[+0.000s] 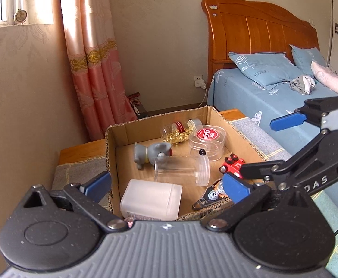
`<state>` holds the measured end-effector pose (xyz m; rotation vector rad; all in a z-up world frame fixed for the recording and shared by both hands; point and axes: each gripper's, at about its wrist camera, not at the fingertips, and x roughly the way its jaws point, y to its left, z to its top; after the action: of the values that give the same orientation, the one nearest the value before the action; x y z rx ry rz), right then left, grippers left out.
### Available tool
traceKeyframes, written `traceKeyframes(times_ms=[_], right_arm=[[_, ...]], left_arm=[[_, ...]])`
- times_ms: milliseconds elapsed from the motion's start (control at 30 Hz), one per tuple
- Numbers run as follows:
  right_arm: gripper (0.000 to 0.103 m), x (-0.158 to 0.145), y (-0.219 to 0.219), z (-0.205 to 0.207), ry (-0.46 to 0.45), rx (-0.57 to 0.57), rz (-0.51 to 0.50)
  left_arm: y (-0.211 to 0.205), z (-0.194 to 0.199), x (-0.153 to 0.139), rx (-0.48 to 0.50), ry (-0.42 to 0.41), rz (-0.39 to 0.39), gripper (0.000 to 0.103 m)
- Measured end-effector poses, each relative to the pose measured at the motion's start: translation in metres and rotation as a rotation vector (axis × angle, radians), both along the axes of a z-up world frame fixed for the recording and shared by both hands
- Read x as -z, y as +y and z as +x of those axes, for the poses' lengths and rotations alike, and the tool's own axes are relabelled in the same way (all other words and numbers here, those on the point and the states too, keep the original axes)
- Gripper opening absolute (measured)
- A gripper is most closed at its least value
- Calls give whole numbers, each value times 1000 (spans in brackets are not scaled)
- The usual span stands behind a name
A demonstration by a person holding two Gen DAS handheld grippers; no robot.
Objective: Organize rigid objects
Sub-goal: 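Carry the jar and train car into the cardboard box and open both tools, then reach the left tool to the mint-green case while the right tool reaches the black train car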
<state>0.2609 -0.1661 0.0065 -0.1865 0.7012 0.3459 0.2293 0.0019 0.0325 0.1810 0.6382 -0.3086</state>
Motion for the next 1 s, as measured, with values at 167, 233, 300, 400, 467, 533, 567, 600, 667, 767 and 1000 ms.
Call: traceKeyframes(times_ms=[167, 233, 300, 400, 467, 533, 567, 600, 667, 767, 1000], right_arm=[[103, 1, -6, -13, 16, 40, 10], [103, 4, -7, -20, 20, 63, 6], [103, 8, -7, -26, 25, 90, 3], [103, 18, -8, -38, 44, 121, 10], [103, 27, -8, -46, 62, 154, 17], [103, 37, -7, -53, 75, 180, 33], [103, 43, -6, -57, 80, 199, 39], [103, 48, -6, -61, 84, 217, 44], [103, 58, -5, -67, 93, 249, 64], [103, 72, -3, -74, 104, 288, 105], [103, 92, 7, -71, 135, 311, 127]], left_arm=[[-2, -17, 2, -13, -10, 31, 102], [-3, -25, 4, -18, -9, 40, 102], [-5, -33, 8, -28, -6, 49, 102], [-4, -44, 14, -58, 8, 46, 102], [-1, -51, 19, -85, 21, 32, 102], [2, -58, 24, -114, 33, 19, 102], [3, -62, 27, -132, 36, 16, 102], [5, -65, 31, -147, 39, 16, 102], [7, -71, 38, -181, 43, 24, 102], [9, -78, 51, -217, 51, 30, 102], [12, -79, 68, -212, 94, -22, 102]])
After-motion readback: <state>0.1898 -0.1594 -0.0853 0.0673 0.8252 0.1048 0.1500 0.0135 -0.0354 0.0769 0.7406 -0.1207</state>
